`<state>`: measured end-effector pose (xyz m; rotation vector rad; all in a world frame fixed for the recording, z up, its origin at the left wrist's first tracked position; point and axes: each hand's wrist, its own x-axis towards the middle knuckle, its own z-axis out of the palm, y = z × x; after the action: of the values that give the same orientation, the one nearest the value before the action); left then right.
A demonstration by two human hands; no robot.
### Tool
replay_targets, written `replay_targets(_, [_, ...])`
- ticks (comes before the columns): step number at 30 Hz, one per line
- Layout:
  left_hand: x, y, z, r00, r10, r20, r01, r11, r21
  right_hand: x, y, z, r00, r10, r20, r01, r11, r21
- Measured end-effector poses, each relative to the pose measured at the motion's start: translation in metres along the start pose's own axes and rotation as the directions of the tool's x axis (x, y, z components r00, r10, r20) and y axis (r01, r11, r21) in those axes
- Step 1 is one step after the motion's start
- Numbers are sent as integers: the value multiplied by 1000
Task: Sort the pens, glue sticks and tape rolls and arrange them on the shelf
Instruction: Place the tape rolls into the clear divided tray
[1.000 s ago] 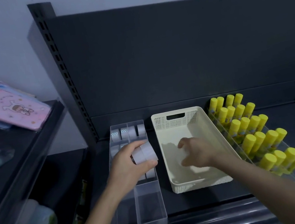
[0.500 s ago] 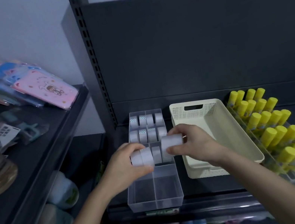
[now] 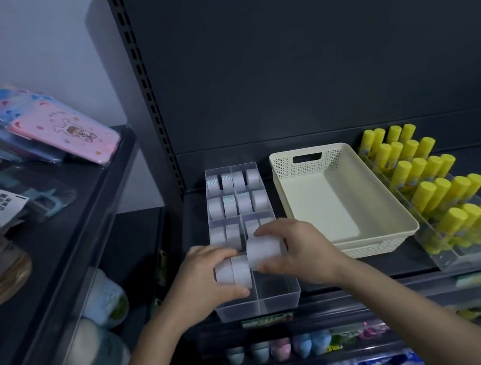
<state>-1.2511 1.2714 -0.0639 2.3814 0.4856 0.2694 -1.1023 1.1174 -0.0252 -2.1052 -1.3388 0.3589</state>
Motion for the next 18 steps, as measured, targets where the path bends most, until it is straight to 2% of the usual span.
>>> replay_targets(3, [-2, -2, 11, 1000, 24, -16, -23, 997, 71, -1, 1, 1, 998, -2, -68, 1, 1000, -25])
replay_targets(5, [-4, -5, 16, 998, 2, -66, 0, 999, 33, -2, 1, 1, 995, 36, -89, -38, 999, -22])
replay_targets(8, [-7, -11, 17, 991, -39, -125, 40, 999, 2, -4, -1, 0, 995, 78, -70, -78, 997, -3])
replay_targets(12, [-8, -12, 14, 994, -58, -97, 63, 997, 45, -4, 1, -5, 996, 77, -44, -77, 997, 0])
replay_targets(15, [-9, -10, 12, 996, -56, -71, 61, 996, 69, -4, 2, -7, 998, 62, -7, -62, 997, -41])
replay_targets(18, [-7, -6, 10, 994, -48, -102, 58, 994, 96, -3, 1, -6, 1000, 10, 30, -7, 993, -116])
